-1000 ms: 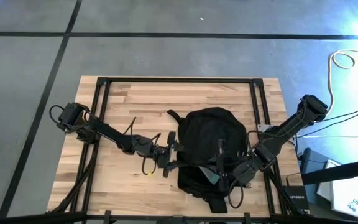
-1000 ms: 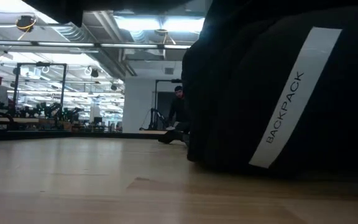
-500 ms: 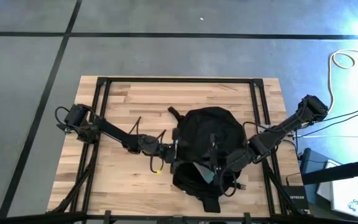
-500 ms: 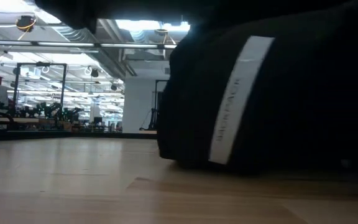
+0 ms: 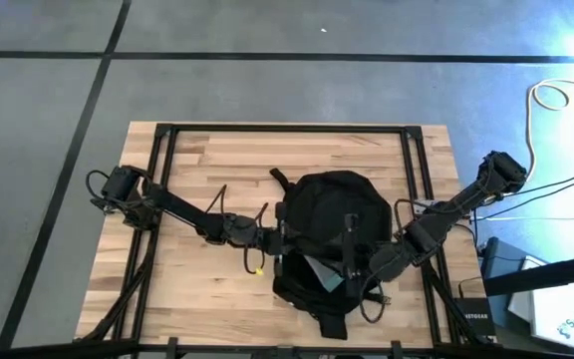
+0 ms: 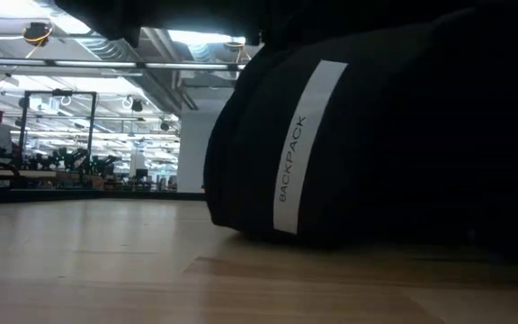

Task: Unpack backpack
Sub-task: Remove the blue zip bag from the black backpack

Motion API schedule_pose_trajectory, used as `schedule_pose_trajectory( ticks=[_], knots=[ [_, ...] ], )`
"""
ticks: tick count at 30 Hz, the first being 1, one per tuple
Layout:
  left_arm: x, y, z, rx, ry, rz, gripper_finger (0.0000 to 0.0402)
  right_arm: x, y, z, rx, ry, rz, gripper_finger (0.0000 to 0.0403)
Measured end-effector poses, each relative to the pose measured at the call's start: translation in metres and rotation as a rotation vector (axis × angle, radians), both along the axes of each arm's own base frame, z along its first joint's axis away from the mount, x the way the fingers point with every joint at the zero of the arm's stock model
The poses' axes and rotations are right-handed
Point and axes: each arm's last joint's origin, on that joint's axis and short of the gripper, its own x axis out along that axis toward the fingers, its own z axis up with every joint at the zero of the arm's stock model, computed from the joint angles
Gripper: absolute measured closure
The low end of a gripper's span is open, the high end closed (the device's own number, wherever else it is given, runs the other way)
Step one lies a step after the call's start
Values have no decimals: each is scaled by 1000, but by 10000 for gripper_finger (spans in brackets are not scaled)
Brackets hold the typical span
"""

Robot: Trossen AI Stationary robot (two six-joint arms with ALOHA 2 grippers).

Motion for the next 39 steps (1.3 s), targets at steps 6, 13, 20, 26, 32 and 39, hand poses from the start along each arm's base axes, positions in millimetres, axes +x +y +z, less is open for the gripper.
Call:
schedule_pose_trajectory(
  ticks=[6,13,20,26,32,39],
  knots=[
    [-1,-1,-8,-81,73,21,399,-28,26,18,-87,-131,84,181],
    [5,6,1,-207,35,39,400,-16,51,3,-49,-136,255,218],
    [12,22,2,-276,88,54,400,-1,61,-27,-183,-64,269,244],
    [14,31,1,-282,89,74,400,3,55,-39,-334,-16,203,301],
    [14,31,1,-282,96,69,400,-5,36,-47,-367,113,43,394],
    [14,31,1,-268,100,64,400,1,14,-47,-210,123,-194,397]
  ],
)
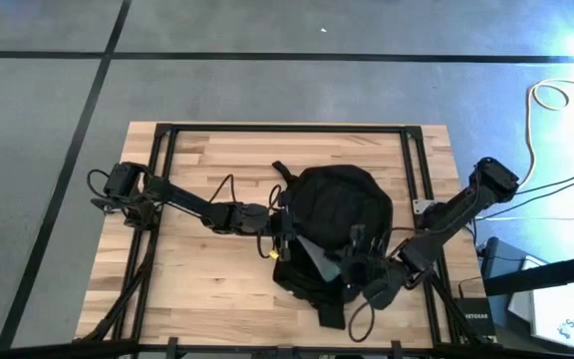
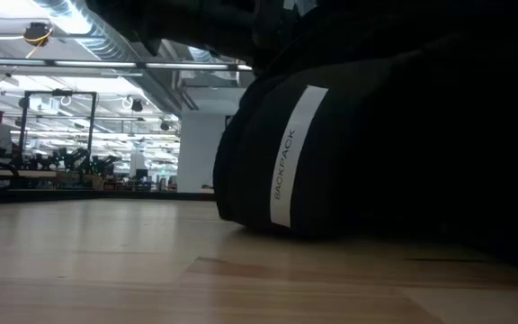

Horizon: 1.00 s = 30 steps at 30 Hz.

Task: Unpack backpack
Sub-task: Remove the blue zip bag from the black backpack

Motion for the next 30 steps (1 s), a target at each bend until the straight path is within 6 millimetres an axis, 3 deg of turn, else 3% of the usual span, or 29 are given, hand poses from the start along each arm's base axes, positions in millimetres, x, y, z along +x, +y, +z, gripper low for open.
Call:
schedule_pose_trajectory(
  ticks=[4,7,21,30],
  knots=[
    [0,-3,0,1,3,-53,395,2,-9,-3,5,33,-45,398],
    [-2,-12,0,45,1,-91,368,3,-16,-5,10,46,-91,401],
    [-9,-46,10,125,-100,-151,117,1,-19,-5,-17,31,-145,402],
    [-16,-64,19,294,-172,-23,45,1,-20,-5,-32,18,-158,402]
  ],
)
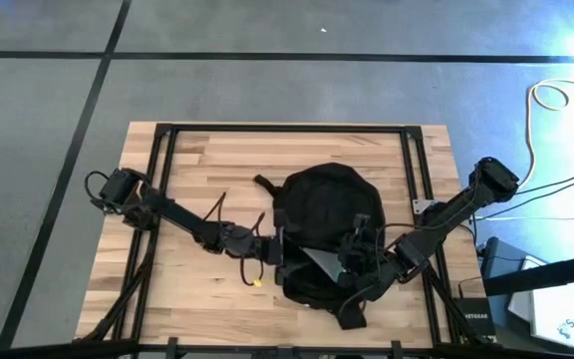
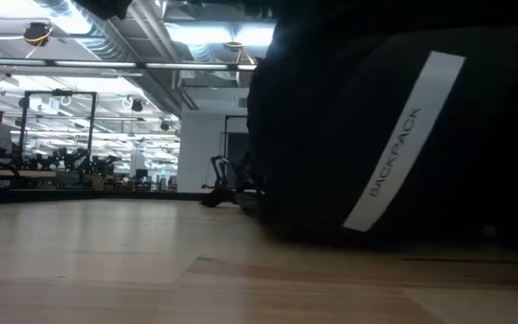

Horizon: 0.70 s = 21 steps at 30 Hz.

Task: Unpack backpack
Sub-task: Remove the blue zip bag from the black backpack

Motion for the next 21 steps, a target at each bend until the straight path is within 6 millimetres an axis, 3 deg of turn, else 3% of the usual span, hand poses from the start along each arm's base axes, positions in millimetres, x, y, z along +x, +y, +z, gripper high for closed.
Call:
schedule_pose_trajectory(
  ticks=[15,21],
  knots=[
    [-20,-43,17,171,-152,-78,38,5,-8,1,-25,-23,-56,402],
    [-20,-50,5,182,-49,-211,38,12,-21,1,-33,-18,-103,402]
  ],
)
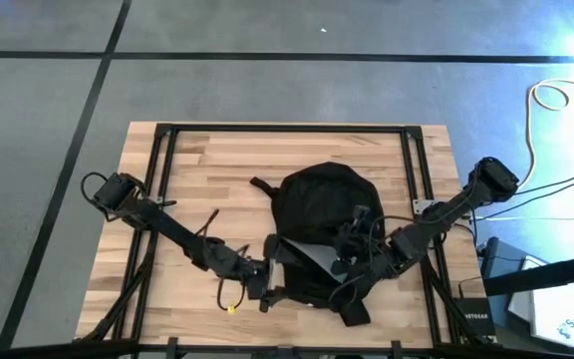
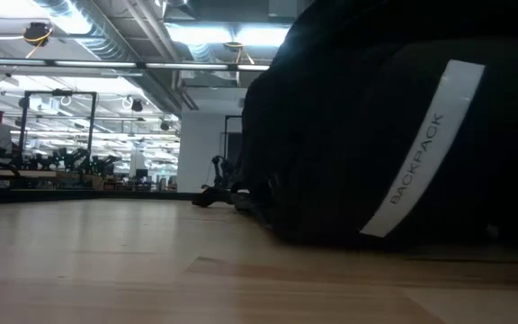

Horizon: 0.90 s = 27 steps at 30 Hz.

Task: Unpack backpack
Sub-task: Remove the blue zip bag from the black backpack

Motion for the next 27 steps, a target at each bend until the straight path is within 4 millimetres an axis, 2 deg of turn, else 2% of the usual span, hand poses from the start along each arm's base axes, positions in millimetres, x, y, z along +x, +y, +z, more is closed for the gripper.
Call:
schedule_pose_trajectory(
  ticks=[7,12,17,21,27],
  knots=[
    [7,13,-6,-169,86,-20,45,11,-22,4,36,-29,-97,402],
    [13,22,-7,-255,122,-41,46,22,-34,18,81,-54,-134,402],
    [17,32,-14,-302,196,-8,46,27,-45,20,81,-40,-156,402],
    [19,41,-18,-344,226,82,46,27,-47,19,81,-26,-161,402],
    [21,53,-23,-540,228,298,46,26,-47,19,80,-20,-160,402]
  ],
)
